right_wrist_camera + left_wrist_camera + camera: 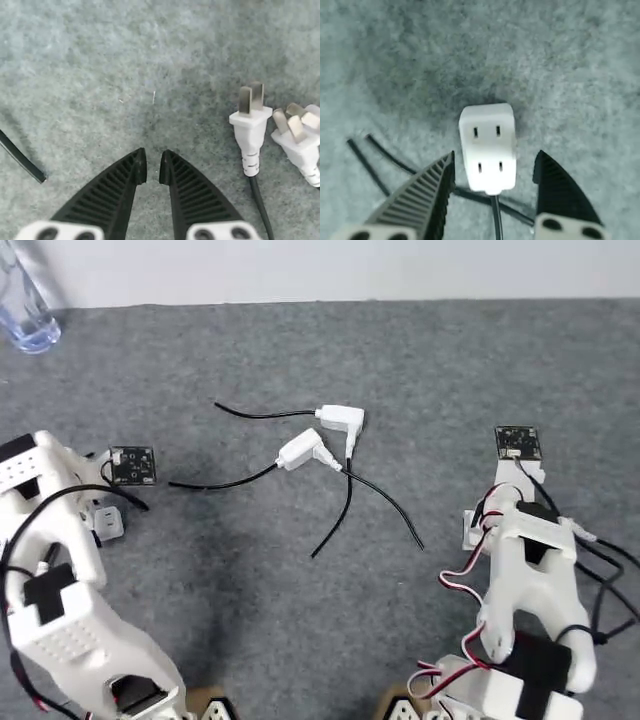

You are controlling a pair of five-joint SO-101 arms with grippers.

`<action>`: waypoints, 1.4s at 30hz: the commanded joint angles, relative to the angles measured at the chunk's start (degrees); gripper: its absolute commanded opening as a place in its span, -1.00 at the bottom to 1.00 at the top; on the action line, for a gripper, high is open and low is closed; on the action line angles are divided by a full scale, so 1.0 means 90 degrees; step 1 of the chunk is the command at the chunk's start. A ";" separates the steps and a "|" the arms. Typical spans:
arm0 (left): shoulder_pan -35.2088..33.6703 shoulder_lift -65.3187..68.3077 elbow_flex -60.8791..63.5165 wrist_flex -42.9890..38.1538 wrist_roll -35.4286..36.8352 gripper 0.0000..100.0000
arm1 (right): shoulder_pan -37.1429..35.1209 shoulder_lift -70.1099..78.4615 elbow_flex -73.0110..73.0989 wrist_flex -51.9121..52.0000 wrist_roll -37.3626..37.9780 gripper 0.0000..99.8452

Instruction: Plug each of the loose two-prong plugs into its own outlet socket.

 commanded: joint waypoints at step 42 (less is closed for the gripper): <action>0.5363 -0.5079 0.3238 0.1387 0.3673 -0.98 | -0.0083 -0.0024 -0.0049 -0.0122 0.0049 -0.91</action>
